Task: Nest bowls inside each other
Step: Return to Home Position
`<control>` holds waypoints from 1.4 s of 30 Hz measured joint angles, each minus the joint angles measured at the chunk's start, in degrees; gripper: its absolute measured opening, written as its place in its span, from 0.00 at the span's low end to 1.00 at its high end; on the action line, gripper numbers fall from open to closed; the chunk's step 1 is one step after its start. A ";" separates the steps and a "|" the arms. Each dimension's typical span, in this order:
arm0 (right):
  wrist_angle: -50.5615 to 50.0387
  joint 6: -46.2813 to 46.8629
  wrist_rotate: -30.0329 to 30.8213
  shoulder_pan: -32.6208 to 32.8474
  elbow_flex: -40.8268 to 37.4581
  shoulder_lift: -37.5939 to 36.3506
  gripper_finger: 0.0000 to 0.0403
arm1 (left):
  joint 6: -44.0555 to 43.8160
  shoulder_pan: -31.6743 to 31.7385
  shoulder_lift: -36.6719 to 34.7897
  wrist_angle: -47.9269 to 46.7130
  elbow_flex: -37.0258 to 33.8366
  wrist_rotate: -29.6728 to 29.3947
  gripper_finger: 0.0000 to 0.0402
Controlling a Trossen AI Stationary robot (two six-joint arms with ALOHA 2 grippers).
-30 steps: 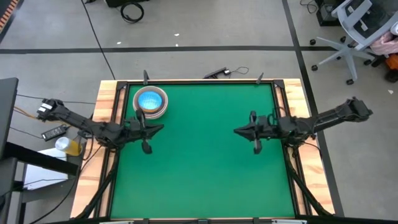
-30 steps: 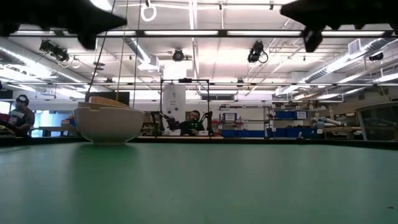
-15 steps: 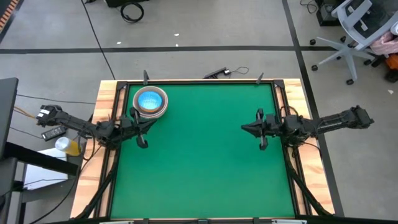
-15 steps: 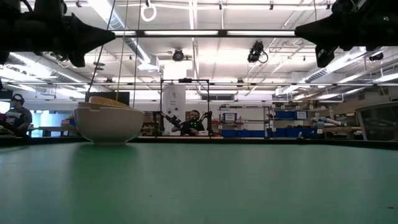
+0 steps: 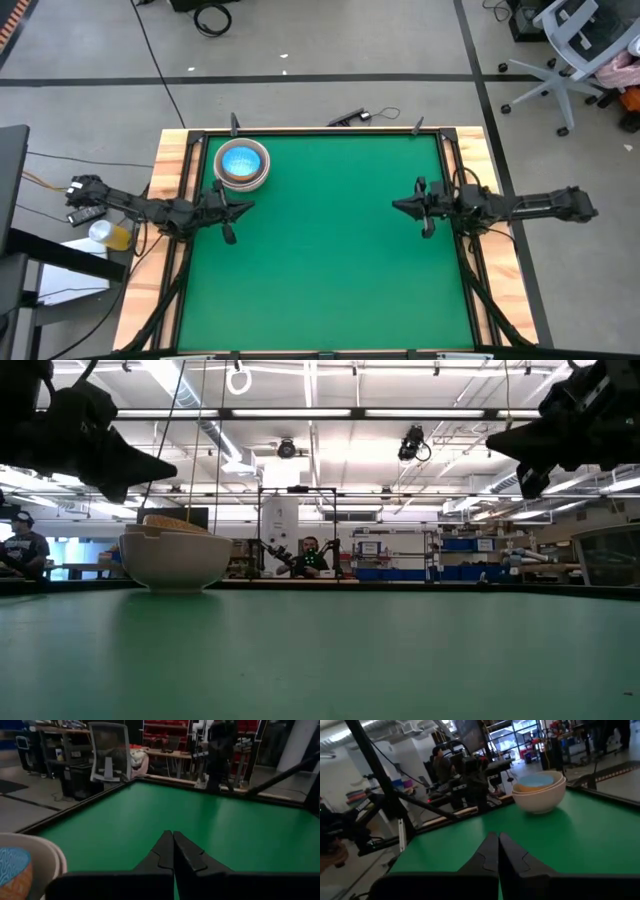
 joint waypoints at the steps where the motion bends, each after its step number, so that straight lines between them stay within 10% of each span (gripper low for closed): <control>1: 0.08 0.42 -0.15 -0.10 -0.27 -0.02 0.00 | 0.09 0.00 0.03 -0.41 0.00 -0.02 0.00; 19: -8.50 0.23 -5.44 -0.24 -1.26 -13.47 0.01 | 7.58 -4.95 -16.00 -13.91 4.23 -0.25 0.00; 42: -11.63 1.42 -0.18 -0.07 -1.56 -17.60 0.02 | 8.40 -4.62 -14.94 -6.82 -0.04 3.73 0.00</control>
